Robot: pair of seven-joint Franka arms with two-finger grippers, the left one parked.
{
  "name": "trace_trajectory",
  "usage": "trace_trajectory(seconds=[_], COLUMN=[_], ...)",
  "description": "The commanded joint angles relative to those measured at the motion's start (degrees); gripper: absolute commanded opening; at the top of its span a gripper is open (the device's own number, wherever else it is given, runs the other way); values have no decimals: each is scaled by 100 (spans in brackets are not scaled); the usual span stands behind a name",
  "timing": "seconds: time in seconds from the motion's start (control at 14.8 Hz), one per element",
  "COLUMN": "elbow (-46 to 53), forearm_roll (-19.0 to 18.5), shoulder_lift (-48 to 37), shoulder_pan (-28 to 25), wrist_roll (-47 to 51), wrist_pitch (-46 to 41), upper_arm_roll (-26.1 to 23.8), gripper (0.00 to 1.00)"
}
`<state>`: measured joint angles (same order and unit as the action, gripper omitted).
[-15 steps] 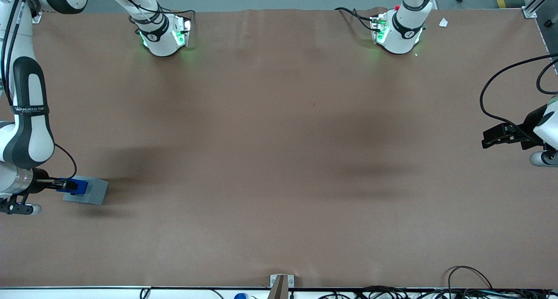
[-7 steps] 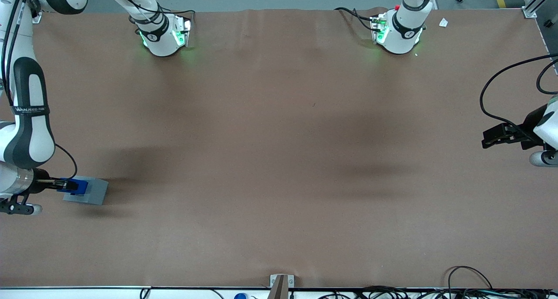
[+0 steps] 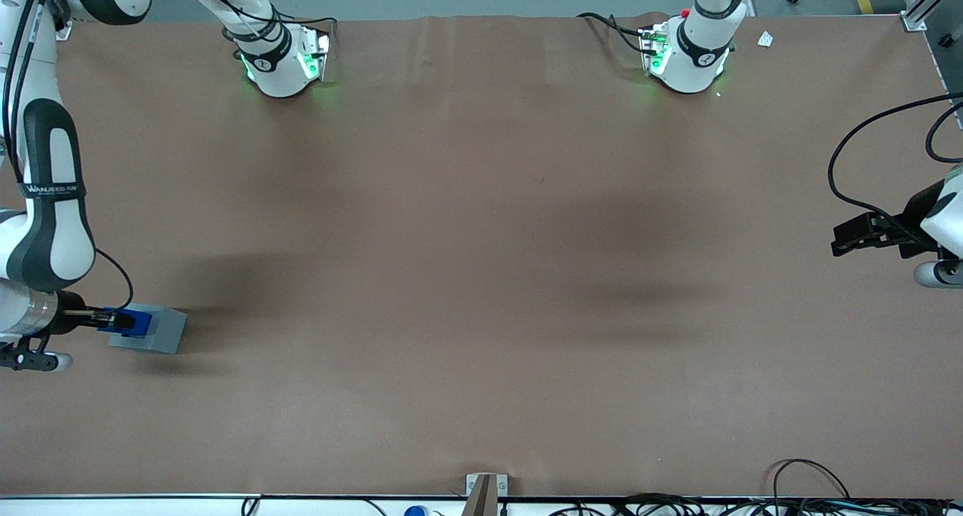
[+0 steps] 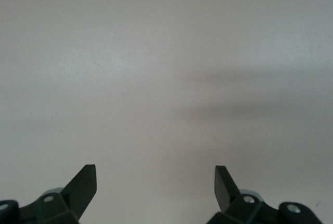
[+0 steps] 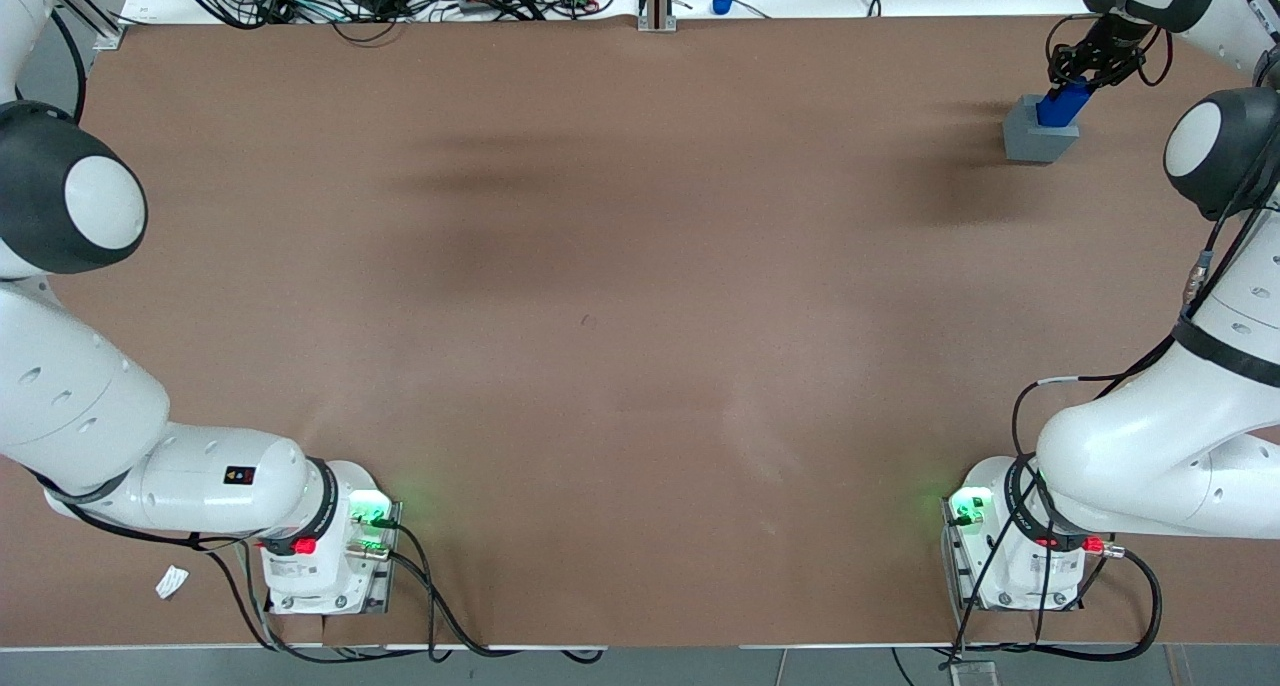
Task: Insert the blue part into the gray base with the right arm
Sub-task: 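Lower the blue block into the gray base's opening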
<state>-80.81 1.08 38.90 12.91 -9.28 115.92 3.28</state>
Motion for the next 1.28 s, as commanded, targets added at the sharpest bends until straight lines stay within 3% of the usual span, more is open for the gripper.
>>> trace_trajectory(seconds=[0.0, 1.21], elbow=[3, -41], forearm_roll=[-2, 15], shoulder_lift=[153, 171], shoulder_pan=[54, 19], wrist_roll=[31, 110], wrist_pitch=[185, 308], upper_arm_roll=[-29, -38], gripper=[0, 0])
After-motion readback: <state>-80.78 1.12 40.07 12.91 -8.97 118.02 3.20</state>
